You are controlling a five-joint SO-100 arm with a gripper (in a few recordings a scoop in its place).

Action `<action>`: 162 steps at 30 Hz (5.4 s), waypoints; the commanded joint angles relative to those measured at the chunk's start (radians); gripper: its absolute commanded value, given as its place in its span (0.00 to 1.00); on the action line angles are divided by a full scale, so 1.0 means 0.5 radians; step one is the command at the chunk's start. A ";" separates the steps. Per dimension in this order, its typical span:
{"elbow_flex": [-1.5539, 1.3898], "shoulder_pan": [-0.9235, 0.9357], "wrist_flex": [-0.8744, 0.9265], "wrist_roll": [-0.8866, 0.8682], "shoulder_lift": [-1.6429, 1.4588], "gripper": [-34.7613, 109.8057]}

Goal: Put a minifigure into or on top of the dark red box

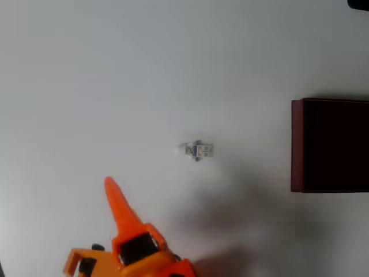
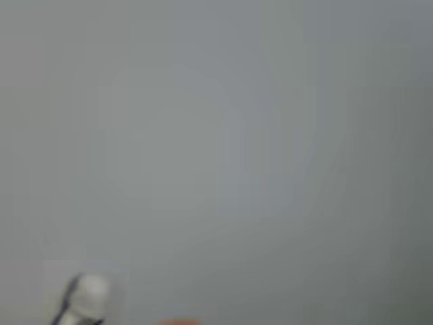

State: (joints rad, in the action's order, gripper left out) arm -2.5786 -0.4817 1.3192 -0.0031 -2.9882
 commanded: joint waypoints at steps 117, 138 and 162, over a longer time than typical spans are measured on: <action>0.930 1.123 -0.426 0.092 2.678 0.29; 1.485 1.193 0.212 -0.012 2.421 0.24; 3.626 2.614 0.650 -0.120 3.973 0.25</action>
State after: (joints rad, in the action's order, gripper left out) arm -0.9557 0.8099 1.5846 -0.0476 -1.1137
